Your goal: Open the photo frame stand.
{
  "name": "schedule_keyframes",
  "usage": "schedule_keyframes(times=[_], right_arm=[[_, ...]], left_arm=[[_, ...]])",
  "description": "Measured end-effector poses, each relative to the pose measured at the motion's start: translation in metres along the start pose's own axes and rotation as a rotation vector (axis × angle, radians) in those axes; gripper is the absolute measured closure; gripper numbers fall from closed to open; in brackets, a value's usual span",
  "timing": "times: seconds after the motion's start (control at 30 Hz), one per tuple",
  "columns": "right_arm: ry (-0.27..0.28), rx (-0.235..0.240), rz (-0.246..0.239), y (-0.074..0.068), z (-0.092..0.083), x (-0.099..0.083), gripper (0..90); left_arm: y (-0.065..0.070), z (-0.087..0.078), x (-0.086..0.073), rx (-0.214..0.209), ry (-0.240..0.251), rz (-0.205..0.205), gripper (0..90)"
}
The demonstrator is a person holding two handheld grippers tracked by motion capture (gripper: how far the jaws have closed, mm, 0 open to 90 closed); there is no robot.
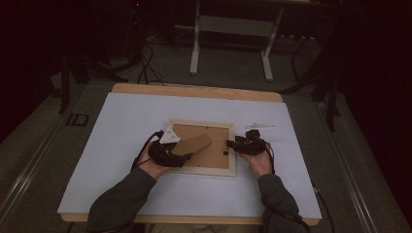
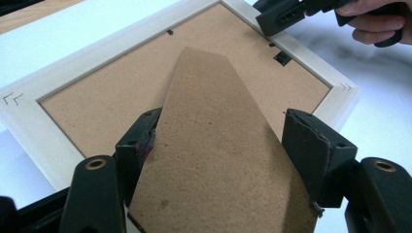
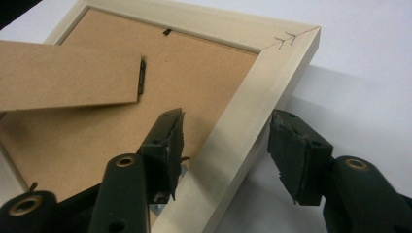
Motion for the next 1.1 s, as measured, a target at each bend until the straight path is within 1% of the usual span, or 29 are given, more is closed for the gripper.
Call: schedule_keyframes(times=[0.23, 0.4, 0.43, 0.5, 0.57, 0.63, 0.73, 0.87, 0.97, 1.0, 1.07, 1.1], right_arm=[[-0.012, 0.035, 0.05, 0.006, 0.007, 0.003, 40.1], [-0.02, 0.05, 0.052, 0.007, 0.009, 0.005, 36.4], [-0.024, 0.061, 0.058, 0.007, 0.009, 0.005, 35.9], [-0.041, 0.103, 0.086, 0.008, 0.011, 0.005, 35.7], [-0.048, 0.13, 0.106, 0.009, 0.012, 0.005, 35.3], [-0.05, 0.143, 0.115, 0.009, 0.013, 0.005, 35.2], [-0.056, 0.178, 0.144, 0.009, 0.015, 0.005, 34.5], [-0.043, 0.197, 0.162, 0.01, 0.013, 0.006, 36.5], [-0.022, 0.229, 0.19, 0.013, 0.011, 0.006, 41.2], [-0.019, 0.247, 0.208, 0.014, 0.01, 0.005, 42.9], [-0.01, 0.265, 0.223, 0.017, 0.009, 0.005, 44.7], [-0.009, 0.265, 0.225, 0.017, 0.008, 0.005, 44.9]], left_arm=[[0.002, -0.002, -0.001, 0.006, 0.014, 0.015, 35.5], [0.004, -0.003, -0.002, 0.012, 0.022, 0.022, 35.5], [0.004, -0.003, -0.002, 0.01, 0.026, 0.02, 35.5], [0.004, -0.003, -0.003, 0.001, 0.034, 0.016, 35.5], [0.004, -0.004, -0.003, 0.001, 0.036, 0.022, 35.5], [0.005, -0.004, -0.003, 0.003, 0.039, 0.026, 35.6], [0.005, -0.005, -0.003, -0.005, 0.045, 0.032, 35.6], [0.005, -0.007, -0.003, -0.007, 0.055, 0.042, 35.6], [0.005, -0.008, -0.001, -0.014, 0.057, 0.045, 35.7], [0.004, -0.008, -0.001, -0.015, 0.056, 0.047, 35.7], [0.004, -0.009, 0.0, -0.015, 0.058, 0.049, 35.7], [0.004, -0.009, 0.0, -0.015, 0.06, 0.05, 35.7]])
Point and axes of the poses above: each handheld gripper's, and its own axes: z roughly forward along the jaws, x roughly out of its top, y roughly to its right, the point moved 4 cm from there along z, roughly forward along the jaws, and after that the axes turned 11 degrees about -y, right-handed, at the moved point
